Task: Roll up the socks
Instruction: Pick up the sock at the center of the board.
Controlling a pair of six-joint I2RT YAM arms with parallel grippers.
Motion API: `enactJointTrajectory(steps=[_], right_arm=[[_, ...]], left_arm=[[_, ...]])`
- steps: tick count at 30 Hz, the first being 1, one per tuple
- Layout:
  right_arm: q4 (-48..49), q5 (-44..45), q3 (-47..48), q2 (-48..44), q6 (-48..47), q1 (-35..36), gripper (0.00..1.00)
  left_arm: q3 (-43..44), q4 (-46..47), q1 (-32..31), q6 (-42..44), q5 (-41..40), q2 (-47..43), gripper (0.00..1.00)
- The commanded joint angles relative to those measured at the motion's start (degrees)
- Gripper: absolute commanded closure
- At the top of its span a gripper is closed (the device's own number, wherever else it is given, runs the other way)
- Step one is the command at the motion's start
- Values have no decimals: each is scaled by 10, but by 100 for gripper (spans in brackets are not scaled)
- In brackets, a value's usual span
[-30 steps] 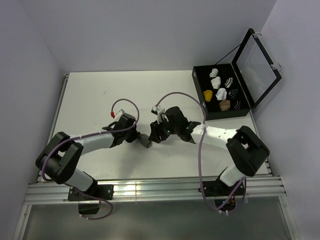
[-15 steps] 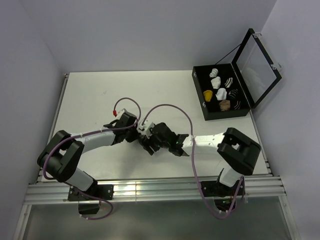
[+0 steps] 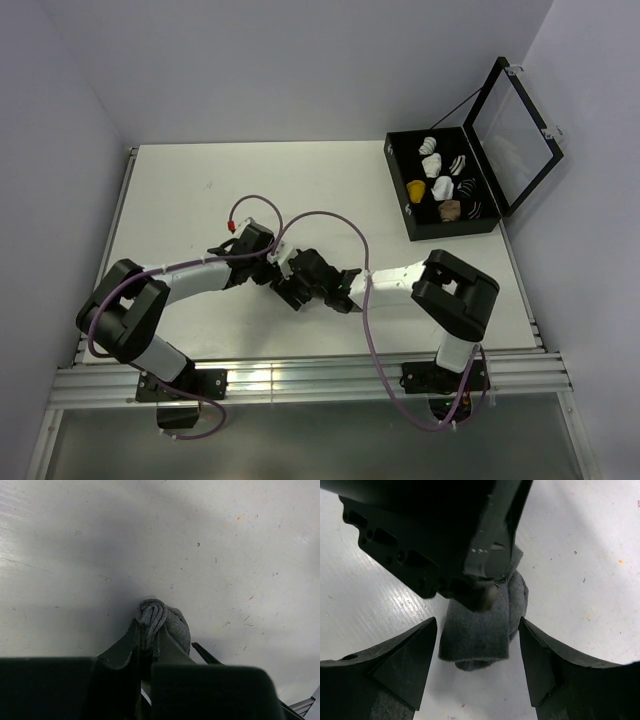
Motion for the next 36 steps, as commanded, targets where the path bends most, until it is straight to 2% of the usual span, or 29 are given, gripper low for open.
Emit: enactJointTrajectory(steps=[1, 8, 11, 13, 14, 15, 18, 21, 25, 26, 28, 29, 30, 32, 36], right_arm=[[23, 22, 29, 20, -16, 16, 27], [1, 38, 43, 56, -8, 23, 32], [1, 47, 38, 59, 1, 23, 42], [0, 51, 37, 62, 5, 23, 55], [-3, 54, 37, 67, 5, 23, 63], [-5, 57, 39, 70, 5, 23, 79], [-12, 64, 42, 75, 10, 23, 100], [-13, 65, 36, 66, 16, 21, 100], [-25, 61, 28, 50, 27, 8, 100], [-30, 59, 27, 46, 27, 0, 100], [-34, 51, 21, 29, 47, -10, 100], [-36, 48, 19, 23, 56, -19, 100], [-36, 42, 15, 6, 62, -25, 100], [-36, 29, 6, -11, 70, -44, 100], [-53, 24, -1, -51, 93, -77, 100]], left_arm=[[11, -11, -1, 11, 8, 14, 100], [9, -8, -1, 7, 13, 15, 100], [6, -5, -1, 1, 14, 11, 100], [4, 0, -1, -1, 15, 9, 100], [4, 0, -1, -3, 16, 9, 100], [3, 1, -1, -4, 16, 9, 100], [1, 2, -1, -8, 17, 6, 98], [4, -5, 2, -7, 12, -6, 91], [5, -27, 32, 8, 10, -44, 75], [5, -38, 41, 17, 2, -69, 63], [15, -58, 73, 28, -8, -94, 49], [26, -78, 94, 42, -16, -119, 38], [33, -88, 104, 49, -19, -129, 33], [46, -113, 135, 72, -23, -160, 28], [79, -150, 187, 107, -23, -201, 26]])
